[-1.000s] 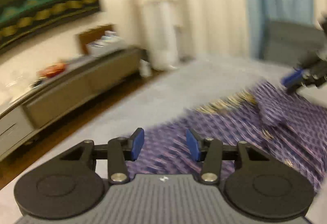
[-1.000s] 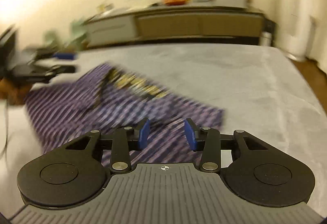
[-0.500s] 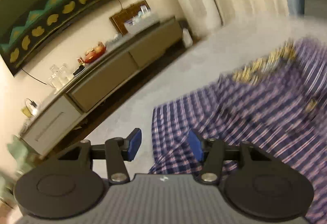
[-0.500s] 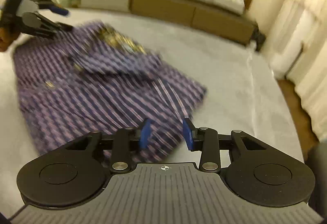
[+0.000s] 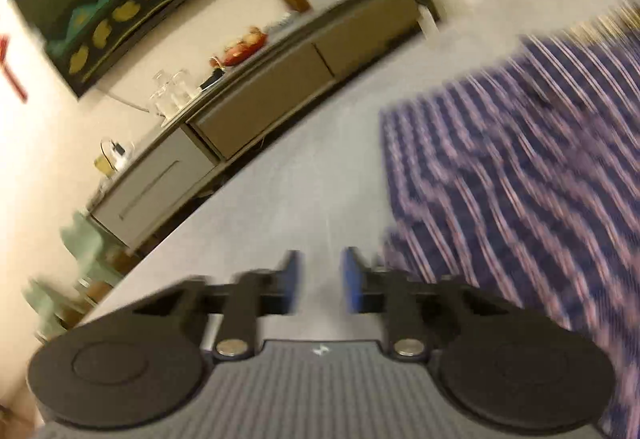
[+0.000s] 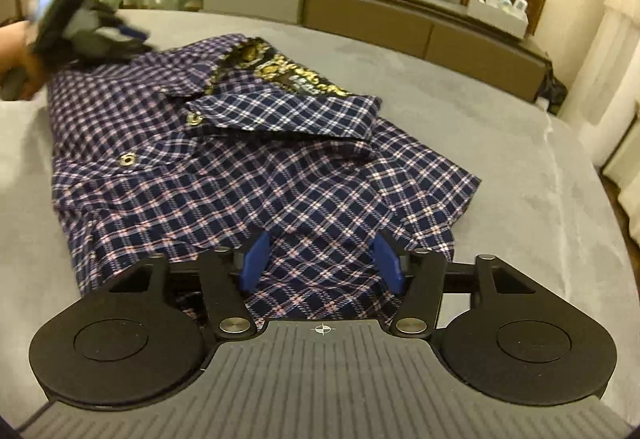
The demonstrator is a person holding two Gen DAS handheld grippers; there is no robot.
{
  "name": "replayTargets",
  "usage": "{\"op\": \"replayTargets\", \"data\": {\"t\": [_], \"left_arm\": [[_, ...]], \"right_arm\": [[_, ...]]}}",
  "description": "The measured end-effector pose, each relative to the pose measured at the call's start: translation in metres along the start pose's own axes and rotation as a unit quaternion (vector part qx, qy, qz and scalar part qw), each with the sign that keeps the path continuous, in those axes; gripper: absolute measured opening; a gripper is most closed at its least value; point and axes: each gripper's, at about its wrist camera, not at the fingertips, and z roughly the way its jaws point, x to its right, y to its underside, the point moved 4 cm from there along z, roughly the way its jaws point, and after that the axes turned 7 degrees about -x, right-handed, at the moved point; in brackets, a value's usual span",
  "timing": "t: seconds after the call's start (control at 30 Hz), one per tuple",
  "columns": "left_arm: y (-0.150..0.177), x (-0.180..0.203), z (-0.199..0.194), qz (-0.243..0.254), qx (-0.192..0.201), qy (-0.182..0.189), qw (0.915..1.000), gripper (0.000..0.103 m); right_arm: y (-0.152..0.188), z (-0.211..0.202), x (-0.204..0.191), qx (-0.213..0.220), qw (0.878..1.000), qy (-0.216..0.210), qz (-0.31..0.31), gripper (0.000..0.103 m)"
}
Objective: Fold clothes
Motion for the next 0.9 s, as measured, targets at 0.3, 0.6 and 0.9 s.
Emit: {"op": "replayTargets", "data": {"t": [0.3,0.6,0.9], "left_arm": [[0.002,-0.034,-0.072,-0.054,0.09,0.187,0.9766,0.089],[-0.027,0.0,0.012,-0.014,0.012,0.232,0.9725,0.031],[-0.01,-0.019,0.0,-0.068,0.026,0.211,0.9748,0.002]], "right_arm": [[-0.011,-0.02,0.034,0.016,0.997,0.003,0.072,0.063],[-0.011,-0.001,0.04,0.022,0.993,-0.024,0.11,0.06],[-0.019,0.017,0.072,0.032,0.99,-0.003,0.141,0.061]]}}
